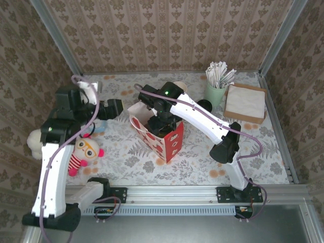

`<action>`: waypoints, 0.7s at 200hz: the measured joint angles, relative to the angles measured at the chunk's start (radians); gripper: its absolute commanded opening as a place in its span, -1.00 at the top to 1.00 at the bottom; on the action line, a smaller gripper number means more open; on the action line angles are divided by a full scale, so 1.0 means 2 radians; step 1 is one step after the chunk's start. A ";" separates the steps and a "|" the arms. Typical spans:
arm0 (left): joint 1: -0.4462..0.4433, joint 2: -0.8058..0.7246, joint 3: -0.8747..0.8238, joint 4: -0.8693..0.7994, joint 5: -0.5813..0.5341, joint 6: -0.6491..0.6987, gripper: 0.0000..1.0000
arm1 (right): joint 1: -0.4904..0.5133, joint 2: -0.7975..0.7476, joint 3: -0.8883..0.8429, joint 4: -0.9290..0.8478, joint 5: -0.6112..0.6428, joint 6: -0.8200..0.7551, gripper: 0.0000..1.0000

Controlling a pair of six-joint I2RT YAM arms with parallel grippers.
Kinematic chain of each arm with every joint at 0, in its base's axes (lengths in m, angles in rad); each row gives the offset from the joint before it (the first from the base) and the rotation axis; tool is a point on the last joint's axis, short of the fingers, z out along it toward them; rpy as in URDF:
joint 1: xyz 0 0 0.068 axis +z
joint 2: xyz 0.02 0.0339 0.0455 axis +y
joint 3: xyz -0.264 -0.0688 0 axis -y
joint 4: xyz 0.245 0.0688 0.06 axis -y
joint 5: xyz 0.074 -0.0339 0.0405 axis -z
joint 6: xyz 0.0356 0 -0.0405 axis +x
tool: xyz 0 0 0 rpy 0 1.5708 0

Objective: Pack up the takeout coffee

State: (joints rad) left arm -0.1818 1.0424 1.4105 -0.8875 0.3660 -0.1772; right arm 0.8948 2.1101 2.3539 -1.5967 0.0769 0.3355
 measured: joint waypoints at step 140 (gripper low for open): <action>-0.089 0.290 0.134 -0.045 0.002 0.227 0.17 | 0.006 -0.006 -0.045 0.038 -0.017 0.000 -0.32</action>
State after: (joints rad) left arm -0.3607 1.6215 1.6779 -0.9768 0.3710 0.2768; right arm 0.9058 2.0991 2.2639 -1.5204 0.0437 0.3355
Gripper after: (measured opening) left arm 0.480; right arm 0.834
